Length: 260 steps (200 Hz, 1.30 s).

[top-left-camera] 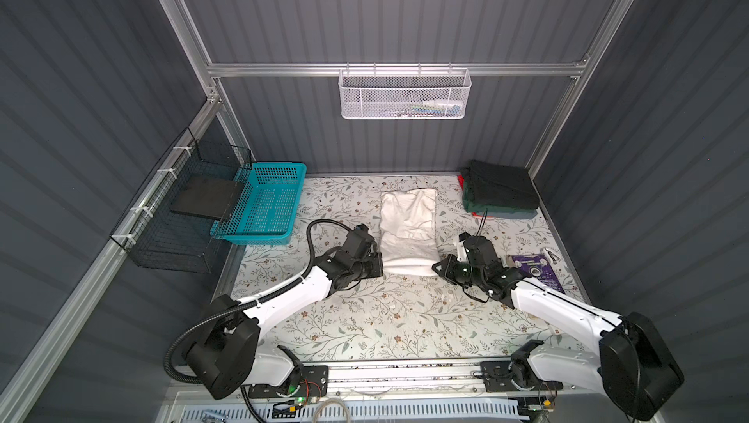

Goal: Fold and stack the t-shirts
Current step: 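Lift the near edge with both grippers and fold it away from the robot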

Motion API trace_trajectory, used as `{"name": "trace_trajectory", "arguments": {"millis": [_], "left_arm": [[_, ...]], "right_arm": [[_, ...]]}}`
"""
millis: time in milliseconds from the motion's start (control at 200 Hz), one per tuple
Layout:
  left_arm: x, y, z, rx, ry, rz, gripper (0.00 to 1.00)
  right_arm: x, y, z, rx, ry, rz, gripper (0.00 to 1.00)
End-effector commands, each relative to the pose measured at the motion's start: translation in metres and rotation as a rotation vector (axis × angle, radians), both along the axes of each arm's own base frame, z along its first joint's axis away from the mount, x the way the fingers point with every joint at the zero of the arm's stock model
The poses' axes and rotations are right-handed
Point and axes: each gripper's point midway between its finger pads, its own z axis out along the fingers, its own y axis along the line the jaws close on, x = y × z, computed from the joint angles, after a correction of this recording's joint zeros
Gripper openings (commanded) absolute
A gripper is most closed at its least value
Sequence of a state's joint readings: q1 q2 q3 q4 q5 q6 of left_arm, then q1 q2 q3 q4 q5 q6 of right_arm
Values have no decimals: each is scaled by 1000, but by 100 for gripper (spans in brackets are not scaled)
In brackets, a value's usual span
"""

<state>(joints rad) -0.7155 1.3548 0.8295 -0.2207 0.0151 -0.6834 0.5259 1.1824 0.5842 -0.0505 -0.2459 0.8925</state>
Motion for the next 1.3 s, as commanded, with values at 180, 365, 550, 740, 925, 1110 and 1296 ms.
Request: {"name": "trace_trajectory", "arguments": {"millis": [180,365,550,740,925,1110,1296], "left_arm": [[-16,14,29,34,-37,34,0],[-30,18,63,-5,-91,39,0],[-47,10,100,-10,-143,4,0],[-46,8,105,1,-153,4,0],[-32,5,107,59,-188,15,0],[-13,-1,126,97,-252,24,0],[3,-8,133,110,-269,26,0]], "right_arm": [[-17,-5,41,-47,-59,3,0],[-30,4,68,-7,-107,47,0],[-44,16,84,-9,-115,93,0],[-51,12,100,0,-142,86,1],[-44,9,97,-38,-148,72,3],[-32,13,106,-38,-164,86,3],[-15,11,115,-16,-164,85,3]]}}
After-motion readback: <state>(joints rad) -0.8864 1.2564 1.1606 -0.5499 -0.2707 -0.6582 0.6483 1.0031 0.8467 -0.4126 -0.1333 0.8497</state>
